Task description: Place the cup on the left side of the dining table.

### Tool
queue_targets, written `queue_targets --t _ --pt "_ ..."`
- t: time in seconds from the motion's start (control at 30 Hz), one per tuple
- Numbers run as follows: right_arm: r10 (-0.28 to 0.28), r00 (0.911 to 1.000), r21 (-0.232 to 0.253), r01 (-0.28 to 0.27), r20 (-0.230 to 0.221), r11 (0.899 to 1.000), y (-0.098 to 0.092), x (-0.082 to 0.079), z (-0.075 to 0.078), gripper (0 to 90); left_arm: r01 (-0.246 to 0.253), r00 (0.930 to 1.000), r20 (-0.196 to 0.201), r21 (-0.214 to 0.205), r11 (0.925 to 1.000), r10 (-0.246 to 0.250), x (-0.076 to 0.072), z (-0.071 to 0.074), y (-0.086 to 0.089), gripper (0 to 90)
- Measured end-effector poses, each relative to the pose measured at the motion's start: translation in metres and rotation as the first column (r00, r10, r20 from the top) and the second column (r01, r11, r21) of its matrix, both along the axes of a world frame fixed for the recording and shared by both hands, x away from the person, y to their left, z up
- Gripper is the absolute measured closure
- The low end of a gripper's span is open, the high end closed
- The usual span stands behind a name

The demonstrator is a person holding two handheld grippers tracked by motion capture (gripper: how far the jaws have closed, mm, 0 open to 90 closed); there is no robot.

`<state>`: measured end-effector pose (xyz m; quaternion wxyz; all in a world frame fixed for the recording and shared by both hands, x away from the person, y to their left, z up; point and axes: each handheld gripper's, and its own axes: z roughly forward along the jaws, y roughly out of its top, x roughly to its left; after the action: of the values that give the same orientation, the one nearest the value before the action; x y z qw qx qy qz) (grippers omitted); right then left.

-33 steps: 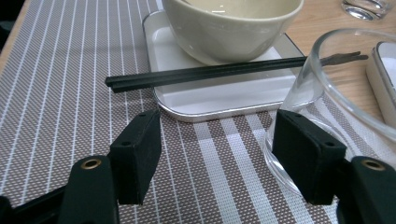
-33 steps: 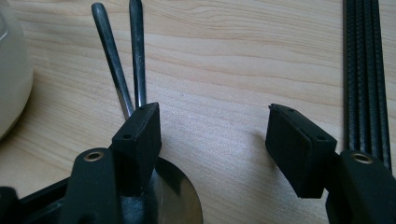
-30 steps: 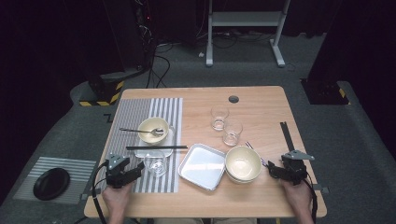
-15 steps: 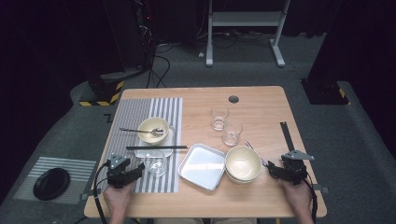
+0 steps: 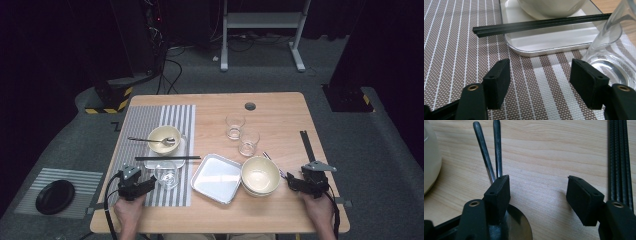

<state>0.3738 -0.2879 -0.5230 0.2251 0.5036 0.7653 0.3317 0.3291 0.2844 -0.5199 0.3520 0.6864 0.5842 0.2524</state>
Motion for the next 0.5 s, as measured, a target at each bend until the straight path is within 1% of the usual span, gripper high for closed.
queue_targets --t 0.03,0.07,0.1,0.13,0.17,0.33,0.37,0.43,0.47,0.5 --pt "0.0 1.0 0.0 0.0 0.0 1.0 0.0 0.0 0.0 35.7 0.0 1.0 0.0 0.0 1.0 0.0 0.0 0.0 0.0 33.4" --pt "0.0 1.0 0.0 0.0 0.0 1.0 0.0 0.0 0.0 35.7 0.001 1.0 -0.004 0.019 0.9998 -0.001 0.0002 0.0002 -0.0003 33.4" --pt "0.0 1.0 0.0 0.0 0.0 1.0 0.0 0.0 0.0 35.7 0.001 1.0 -0.004 0.019 0.9998 -0.001 0.0002 0.0002 -0.0003 33.4" --pt "0.0 1.0 0.0 0.0 0.0 1.0 0.0 0.0 0.0 35.8 -0.001 1.0 -0.007 0.009 1.0 0.001 0.001 -0.0011 -0.0009 33.4" --pt "0.0 1.0 0.0 0.0 0.0 1.0 0.0 0.0 0.0 35.8 -0.001 0.9999 -0.012 0.013 0.9999 0.002 0.0012 -0.0012 -0.0006 33.3" --pt "0.0 1.0 0.0 0.0 0.0 1.0 0.0 0.0 0.0 35.7 -0.004 1.0 -0.009 0.031 0.9995 0.004 0.0012 -0.0015 -0.001 33.3" --pt "0.002 1.0 -0.002 -0.002 0.001 1.0 -0.0001 0.0001 0.0 35.7 -0.008 0.9999 -0.01 0.022 0.9997 0.008 0.0015 -0.0024 -0.0001 33.3" --pt "0.002 1.0 -0.002 -0.002 0.001 1.0 -0.0001 0.0001 0.0 35.7 -0.015 0.9999 -0.007 0.018 0.9997 0.016 0.0017 -0.0031 -0.0004 33.2" --pt "0.002 1.0 -0.002 -0.002 0.001 1.0 -0.0001 0.0001 0.0 35.8 -0.012 0.9998 -0.013 0.032 0.9994 0.013 0.0018 -0.0037 0.0007 33.3" --pt "0.002 1.0 -0.002 -0.002 0.001 1.0 -0.0001 0.0001 0.0 35.8 -0.012 0.9998 -0.013 0.032 0.9994 0.013 0.0018 -0.0037 0.0007 33.3"
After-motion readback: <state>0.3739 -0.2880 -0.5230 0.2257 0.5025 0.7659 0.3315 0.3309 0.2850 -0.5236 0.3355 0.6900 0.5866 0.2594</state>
